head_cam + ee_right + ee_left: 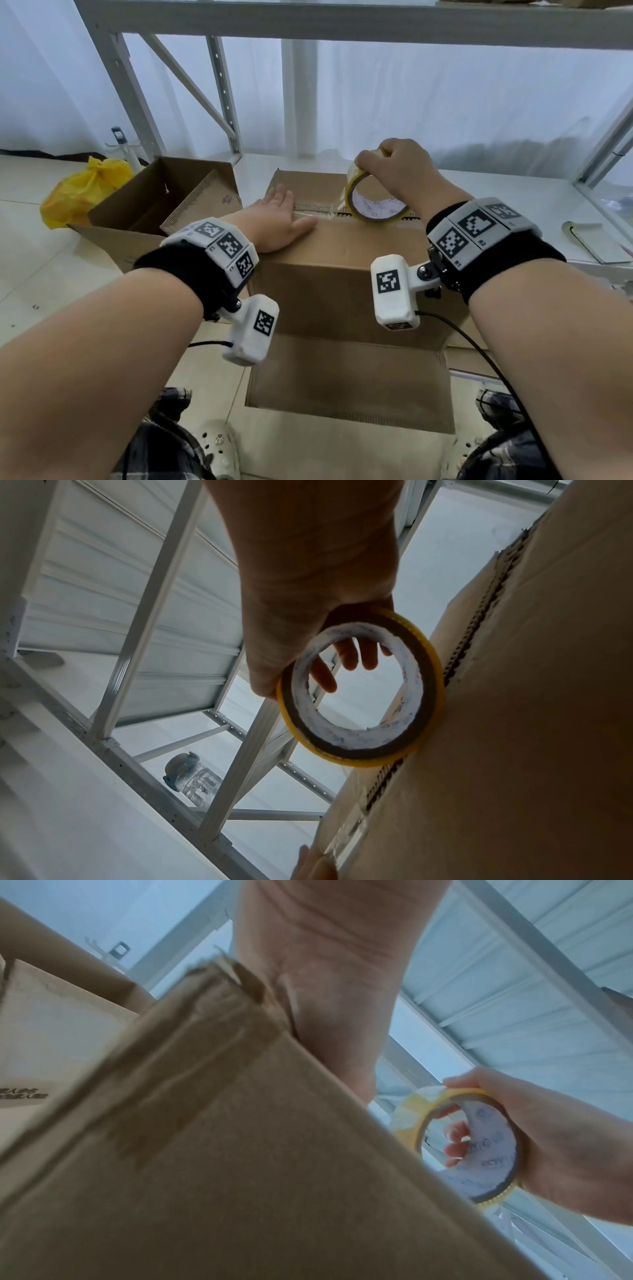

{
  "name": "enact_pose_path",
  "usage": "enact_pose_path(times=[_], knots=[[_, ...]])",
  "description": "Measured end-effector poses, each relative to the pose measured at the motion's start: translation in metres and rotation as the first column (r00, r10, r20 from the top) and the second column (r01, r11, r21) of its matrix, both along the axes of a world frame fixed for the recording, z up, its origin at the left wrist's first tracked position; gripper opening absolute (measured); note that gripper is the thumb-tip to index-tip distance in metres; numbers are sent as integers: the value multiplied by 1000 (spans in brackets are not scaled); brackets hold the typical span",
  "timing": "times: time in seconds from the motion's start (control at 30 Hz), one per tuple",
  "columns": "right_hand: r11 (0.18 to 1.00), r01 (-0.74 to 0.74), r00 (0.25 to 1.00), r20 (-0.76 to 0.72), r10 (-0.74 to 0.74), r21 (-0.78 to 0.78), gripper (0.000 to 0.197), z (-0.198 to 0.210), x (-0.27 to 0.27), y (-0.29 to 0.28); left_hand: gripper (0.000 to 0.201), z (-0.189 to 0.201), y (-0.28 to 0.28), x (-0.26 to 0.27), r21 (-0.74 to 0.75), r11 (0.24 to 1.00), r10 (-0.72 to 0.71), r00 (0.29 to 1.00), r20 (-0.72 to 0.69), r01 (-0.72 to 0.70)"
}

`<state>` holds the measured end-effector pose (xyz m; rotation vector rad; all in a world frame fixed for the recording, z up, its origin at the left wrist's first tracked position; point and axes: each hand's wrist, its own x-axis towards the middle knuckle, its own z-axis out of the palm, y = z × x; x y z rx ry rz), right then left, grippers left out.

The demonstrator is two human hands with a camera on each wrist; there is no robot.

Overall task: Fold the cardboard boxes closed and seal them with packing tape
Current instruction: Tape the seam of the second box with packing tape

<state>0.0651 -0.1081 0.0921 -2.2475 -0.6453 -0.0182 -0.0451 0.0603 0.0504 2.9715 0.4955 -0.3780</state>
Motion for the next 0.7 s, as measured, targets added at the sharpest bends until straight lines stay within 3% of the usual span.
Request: enact_pose_path(times=[0.17,0.3,0.4,0.53,0.7], knots=[[1000,6,1000,-28,-5,30,36,-1,-2,-3,85,0,-1,0,51,998,48,999,-16,-47],[999,30,999,-25,-29,28,35,-4,-2,-3,84,3,-24,4,64,996,-55,998,-35,57],[999,35,999,-6,-35,12,35,-5,-3,0,77,4,-47,9,13,984,-179,984,-16,179],[999,47,999,22,-47,-22,36,-4,0,0,56,14,-35,11,-38,979,-198,980,32,199],[995,40,996,79,-33,-88,31,-1,-1,5,47,15,-4,10,152,984,-114,986,120,96]])
